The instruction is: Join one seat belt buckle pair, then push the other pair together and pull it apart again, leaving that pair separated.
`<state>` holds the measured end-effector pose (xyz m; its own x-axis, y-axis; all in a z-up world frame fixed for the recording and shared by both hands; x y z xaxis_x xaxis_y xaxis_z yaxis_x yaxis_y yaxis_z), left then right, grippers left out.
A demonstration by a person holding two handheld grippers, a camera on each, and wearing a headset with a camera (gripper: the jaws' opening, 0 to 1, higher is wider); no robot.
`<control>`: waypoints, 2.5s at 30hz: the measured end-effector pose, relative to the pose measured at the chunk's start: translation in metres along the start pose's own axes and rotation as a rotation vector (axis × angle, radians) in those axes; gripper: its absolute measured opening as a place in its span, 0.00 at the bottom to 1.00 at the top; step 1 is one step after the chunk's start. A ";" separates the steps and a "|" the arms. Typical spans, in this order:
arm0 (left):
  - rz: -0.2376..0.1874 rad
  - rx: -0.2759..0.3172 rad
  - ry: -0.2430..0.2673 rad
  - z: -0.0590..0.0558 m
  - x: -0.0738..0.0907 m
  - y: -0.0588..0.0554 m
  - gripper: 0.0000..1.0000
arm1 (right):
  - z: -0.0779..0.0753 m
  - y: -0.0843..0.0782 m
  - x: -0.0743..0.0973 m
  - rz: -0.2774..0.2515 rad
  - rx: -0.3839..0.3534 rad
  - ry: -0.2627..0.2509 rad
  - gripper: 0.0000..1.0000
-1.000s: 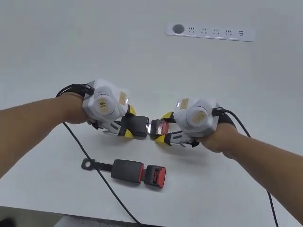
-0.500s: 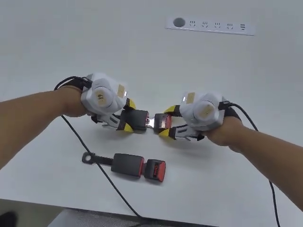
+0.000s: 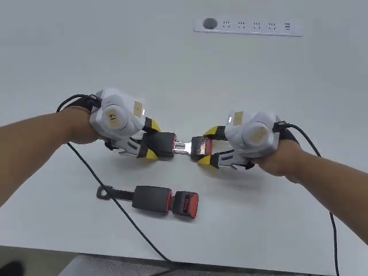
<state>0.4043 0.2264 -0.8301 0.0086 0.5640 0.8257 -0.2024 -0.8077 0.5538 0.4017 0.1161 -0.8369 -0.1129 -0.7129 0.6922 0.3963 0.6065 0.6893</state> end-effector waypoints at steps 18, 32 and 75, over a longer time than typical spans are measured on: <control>0.007 0.016 0.002 0.000 -0.001 0.000 0.36 | -0.018 -0.037 0.041 -0.019 -0.022 -0.048 0.36; 0.025 0.033 0.002 0.000 -0.001 0.000 0.36 | -0.022 -0.065 0.072 -0.021 -0.022 -0.068 0.36; 0.096 0.108 0.114 0.007 0.007 0.014 0.68 | -0.048 -0.091 0.148 -0.131 -0.156 -0.257 0.78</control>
<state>0.4081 0.2180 -0.8164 -0.1180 0.4946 0.8611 -0.0904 -0.8689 0.4867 0.3925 -0.0608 -0.8074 -0.3908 -0.6569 0.6448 0.4958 0.4399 0.7487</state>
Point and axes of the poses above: the centre of the closed fingertips' face, and the gripper's own axes: x roughly backward along the fingers, z roughly to its left, y roughly out of its top, the point moved 2 cm from there along x, roughly backward along the fingers, and after that the axes turned 13 degrees about -x, right-handed, at the moved point
